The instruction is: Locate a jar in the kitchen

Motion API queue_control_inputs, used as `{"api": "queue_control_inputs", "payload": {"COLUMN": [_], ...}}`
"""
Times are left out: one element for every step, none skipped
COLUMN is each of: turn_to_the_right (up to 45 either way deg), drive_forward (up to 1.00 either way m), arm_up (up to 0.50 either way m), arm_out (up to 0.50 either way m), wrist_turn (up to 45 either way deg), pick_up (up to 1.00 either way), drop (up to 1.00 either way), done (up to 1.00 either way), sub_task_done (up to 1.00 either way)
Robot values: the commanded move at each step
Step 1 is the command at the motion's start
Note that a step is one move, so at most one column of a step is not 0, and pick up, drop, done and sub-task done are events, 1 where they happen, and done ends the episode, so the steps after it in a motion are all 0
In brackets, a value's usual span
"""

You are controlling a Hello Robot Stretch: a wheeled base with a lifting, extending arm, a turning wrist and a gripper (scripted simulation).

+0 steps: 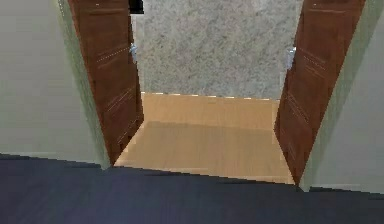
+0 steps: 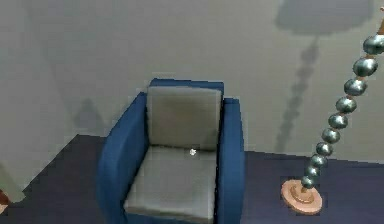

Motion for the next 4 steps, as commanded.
{"api": "queue_control_inputs", "payload": {"turn_to_the_right": [0.0,0.0,0.0,-24.0], "drive_forward": [1.0,1.0,0.55,0.0], "arm_up": [0.0,0.0,0.0,0.0], "arm_out": [0.0,0.0,0.0,0.0], "wrist_turn": [0.0,0.0,0.0,0.0], "pick_up": [0.0,0.0,0.0,0.0], "drop": [0.0,0.0,0.0,0.0], "done": [0.0,0.0,0.0,0.0], "sub_task_done": [0.0,0.0,0.0,0.0]}}
